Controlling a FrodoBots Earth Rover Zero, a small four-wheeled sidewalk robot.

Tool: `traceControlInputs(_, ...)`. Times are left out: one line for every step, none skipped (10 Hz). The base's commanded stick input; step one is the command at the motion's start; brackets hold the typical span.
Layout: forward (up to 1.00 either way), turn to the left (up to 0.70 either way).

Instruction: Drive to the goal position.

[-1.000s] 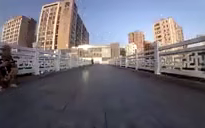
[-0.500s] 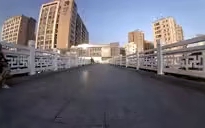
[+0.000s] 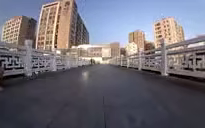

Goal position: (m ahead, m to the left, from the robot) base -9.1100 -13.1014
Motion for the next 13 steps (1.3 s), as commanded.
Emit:
traceControlInputs(0.45,0.00)
traceControlInputs(0.45,0.00)
traceControlInputs(0.45,0.00)
traceControlInputs(0.45,0.00)
traceControlInputs(0.45,0.00)
traceControlInputs(0.45,0.00)
traceControlInputs(0.45,0.00)
traceControlInputs(0.45,0.00)
traceControlInputs(0.45,0.00)
traceControlInputs(0.45,0.00)
traceControlInputs(0.45,0.00)
traceControlInputs(0.45,0.00)
traceControlInputs(0.45,0.00)
